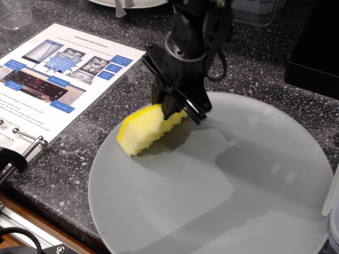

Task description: Pick up sponge and wipe plate

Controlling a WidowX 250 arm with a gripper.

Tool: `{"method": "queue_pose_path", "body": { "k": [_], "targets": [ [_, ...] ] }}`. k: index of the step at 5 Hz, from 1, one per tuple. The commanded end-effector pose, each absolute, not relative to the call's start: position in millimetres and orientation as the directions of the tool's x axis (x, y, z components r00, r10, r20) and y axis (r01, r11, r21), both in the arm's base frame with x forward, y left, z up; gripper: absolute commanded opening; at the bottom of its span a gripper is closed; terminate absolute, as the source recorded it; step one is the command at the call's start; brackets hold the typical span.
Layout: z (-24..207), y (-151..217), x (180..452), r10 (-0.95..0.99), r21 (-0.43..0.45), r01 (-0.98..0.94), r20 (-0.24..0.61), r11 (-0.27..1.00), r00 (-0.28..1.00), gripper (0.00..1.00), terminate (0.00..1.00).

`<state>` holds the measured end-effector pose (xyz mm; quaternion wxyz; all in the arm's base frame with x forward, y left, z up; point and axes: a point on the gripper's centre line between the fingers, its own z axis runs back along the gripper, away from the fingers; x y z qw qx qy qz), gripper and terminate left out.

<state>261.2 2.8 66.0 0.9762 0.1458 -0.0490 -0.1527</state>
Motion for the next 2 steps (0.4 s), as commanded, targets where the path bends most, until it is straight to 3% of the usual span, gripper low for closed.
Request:
{"method": "queue_pose_path", "body": {
  "k": [1,2],
  "targets": [
    [57.6,-31.2,241.6,-0.256,0.138,0.228,0.245,0.964,0.935,0.0,0.0],
    [65.4,-59.3,237.8,-0.232,0.055,0.226,0.279,0.973,0.932,0.0,0.0]
  ]
}}
